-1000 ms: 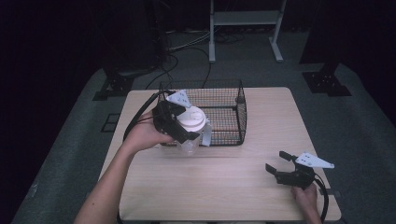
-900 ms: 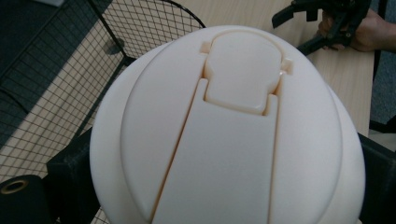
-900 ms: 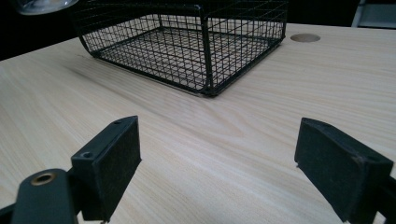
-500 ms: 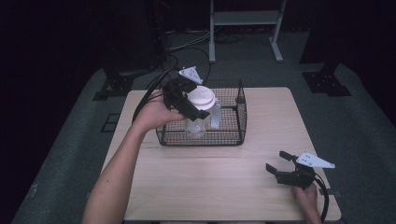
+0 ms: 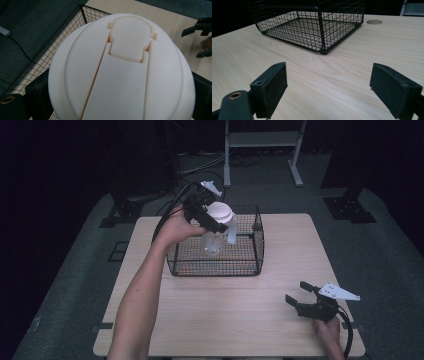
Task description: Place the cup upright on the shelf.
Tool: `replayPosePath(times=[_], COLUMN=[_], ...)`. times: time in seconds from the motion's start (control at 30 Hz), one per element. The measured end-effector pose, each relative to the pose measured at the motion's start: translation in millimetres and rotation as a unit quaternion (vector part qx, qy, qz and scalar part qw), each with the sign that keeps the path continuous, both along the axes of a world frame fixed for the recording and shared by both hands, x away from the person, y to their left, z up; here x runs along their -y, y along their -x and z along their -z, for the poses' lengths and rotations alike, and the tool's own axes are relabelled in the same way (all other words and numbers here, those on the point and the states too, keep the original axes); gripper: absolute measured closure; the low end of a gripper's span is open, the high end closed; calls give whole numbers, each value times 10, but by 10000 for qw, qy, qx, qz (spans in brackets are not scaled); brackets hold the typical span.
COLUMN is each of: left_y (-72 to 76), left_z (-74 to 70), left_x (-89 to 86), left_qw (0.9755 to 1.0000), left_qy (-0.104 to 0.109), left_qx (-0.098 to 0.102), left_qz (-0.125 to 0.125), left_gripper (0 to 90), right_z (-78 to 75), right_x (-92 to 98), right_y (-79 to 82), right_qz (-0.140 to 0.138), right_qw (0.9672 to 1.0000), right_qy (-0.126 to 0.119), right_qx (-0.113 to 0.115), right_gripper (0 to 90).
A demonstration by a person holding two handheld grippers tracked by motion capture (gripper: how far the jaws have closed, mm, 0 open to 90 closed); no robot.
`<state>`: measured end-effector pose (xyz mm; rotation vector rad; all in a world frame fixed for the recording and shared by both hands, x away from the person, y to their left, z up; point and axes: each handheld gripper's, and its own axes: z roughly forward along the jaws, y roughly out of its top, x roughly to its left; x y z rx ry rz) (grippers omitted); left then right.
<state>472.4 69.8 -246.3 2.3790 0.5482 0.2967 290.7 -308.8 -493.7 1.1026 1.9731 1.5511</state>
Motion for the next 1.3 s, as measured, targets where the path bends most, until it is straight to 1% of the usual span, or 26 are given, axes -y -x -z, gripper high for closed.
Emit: replayPosePath(times=[0.03,0.07,0.1,0.13,0.17,0.2,0.27,0.3,0.33,0.47,0.5,0.53,0.6,0.7,0.73,0.77,0.83,0.87,0.9,1.03,1.07,1.17,1.2,1.27,1.3], left_y=[-40,-40,-79,-154,-186,-205,-255,-255,-303,-378,-378,-406,-437,-472,-472,-495,-505,-522,-530,-545,-548,-549,-544,-546,-539], left_z=[24,24,51,118,149,178,242,242,299,433,433,496,570,666,666,727,753,787,802,845,878,904,946,962,1004], left_x=[0,0,2,23,34,51,88,88,119,164,164,165,168,170,170,172,173,178,180,173,159,134,107,98,76], left_qw=[10000,10000,9999,9998,9998,9997,9996,9996,9995,9994,9994,9992,9989,9986,9986,9983,9982,9982,9980,9979,9979,9979,9974,9973,9972], left_qy=[50,50,71,65,13,39,-25,-25,-65,1,1,72,88,106,106,98,94,76,88,131,145,207,281,294,286], left_qx=[-18,-18,-55,-94,-100,-127,-153,-153,-187,-208,-208,-247,-275,-317,-317,-352,-355,-325,-349,-328,-294,-252,-222,-243,-229], left_qz=[-40,-40,-66,-139,-150,-191,-224,-224,-234,-293,-293,-320,-373,-421,-421,-450,-471,-495,-513,-545,-557,-557,-620,-627,-659], left_gripper=[50,50,50,50,50,50,50,50,50,50,50,50,50,50,50,50,50,50,50,50,50,49,49,49,49], right_z=[-1,-1,1,-1,-2,-1,-1,-1,-1,0,0,0,-1,-1,-1,0,0,-2,-2,-2,-2,-3,-4,-3,-3], right_x=[1,1,4,2,2,3,3,3,2,3,3,3,3,3,3,3,3,3,3,3,5,6,10,11,11], right_y=[1,1,-1,2,3,0,1,1,1,1,1,1,2,1,0,0,0,2,2,1,1,3,4,6,7], right_qz=[3,3,2,7,8,3,1,1,-2,-11,-11,-9,-7,-9,-8,-6,-5,0,-4,-10,-13,-18,-37,-56,-78], right_qw=[10000,10000,10000,10000,10000,10000,10000,10000,10000,10000,10000,10000,10000,10000,10000,10000,10000,10000,10000,10000,10000,10000,10000,10000,10000], right_qy=[-6,-6,-15,-31,-38,-28,-33,-33,-43,-27,-28,-28,-39,-39,-40,-40,-41,-43,-44,-38,-35,-48,-61,-62,-55], right_qx=[-4,-4,6,-14,-22,-7,-8,-8,-7,-3,0,-1,-8,-1,1,-2,-2,-18,-15,3,6,-1,-8,-6,-3], right_gripper=[134,134,134,134,134,134,134,134,134,134,135,135,135,134,134,134,134,134,134,134,134,134,134,134,134])
